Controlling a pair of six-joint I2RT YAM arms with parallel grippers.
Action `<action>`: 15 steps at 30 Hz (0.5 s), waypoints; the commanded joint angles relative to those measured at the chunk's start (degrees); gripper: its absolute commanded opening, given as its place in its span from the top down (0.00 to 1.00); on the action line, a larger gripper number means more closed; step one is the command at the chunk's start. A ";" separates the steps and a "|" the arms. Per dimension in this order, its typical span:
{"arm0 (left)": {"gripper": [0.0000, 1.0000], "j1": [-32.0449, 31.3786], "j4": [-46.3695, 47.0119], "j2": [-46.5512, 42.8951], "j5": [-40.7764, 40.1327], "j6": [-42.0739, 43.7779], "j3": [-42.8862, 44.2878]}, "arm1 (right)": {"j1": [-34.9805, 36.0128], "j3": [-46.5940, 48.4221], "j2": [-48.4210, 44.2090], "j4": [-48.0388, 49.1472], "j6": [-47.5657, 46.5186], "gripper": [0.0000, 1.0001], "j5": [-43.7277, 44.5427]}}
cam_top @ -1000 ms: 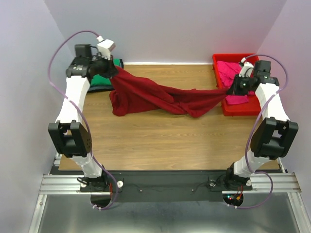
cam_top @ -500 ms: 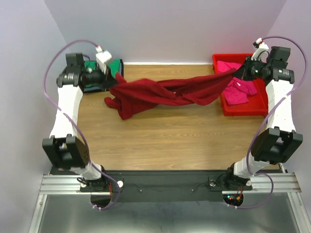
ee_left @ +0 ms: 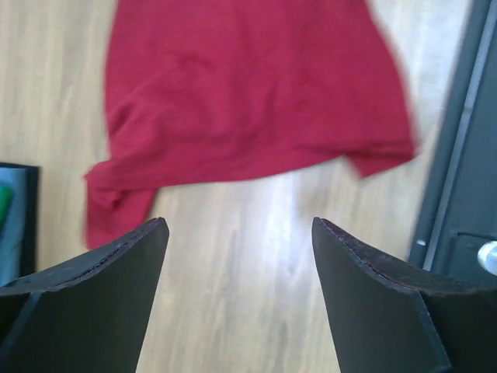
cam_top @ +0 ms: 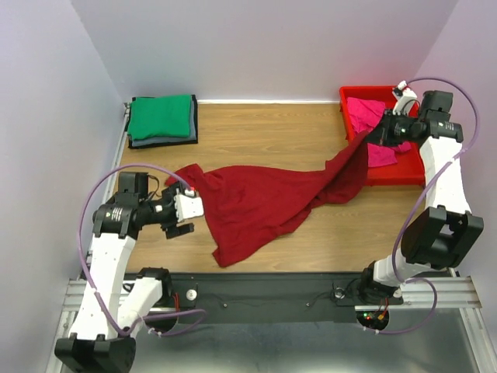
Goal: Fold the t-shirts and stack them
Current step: Flatten the tshirt out
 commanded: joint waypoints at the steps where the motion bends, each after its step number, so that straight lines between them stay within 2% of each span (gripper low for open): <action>1: 0.15 -0.25 14.79 5.56 -2.97 -6.76 0.58 | -0.58 0.26 0.30 0.06 -1.41 1.00 -3.12; 5: 0.24 -0.42 24.31 14.43 -3.51 -13.09 3.82 | -0.58 0.00 0.04 -0.65 -2.64 1.00 -1.98; 6: 0.24 -0.77 26.51 18.98 -3.77 -19.20 5.14 | -0.58 0.00 -0.05 -0.82 -2.90 0.99 -1.72; 9: 0.25 -3.31 30.48 29.34 -4.83 -24.34 11.72 | -0.58 -0.09 -0.31 -1.44 -3.61 0.99 -0.66; 12: 0.25 -6.48 32.16 35.61 -9.82 -25.41 15.69 | -0.58 -0.18 -0.32 -1.70 -3.96 0.99 0.22; 15: 0.34 -8.16 23.22 41.42 -6.77 -17.09 18.77 | -0.58 0.52 -0.23 -2.49 -4.40 0.99 0.66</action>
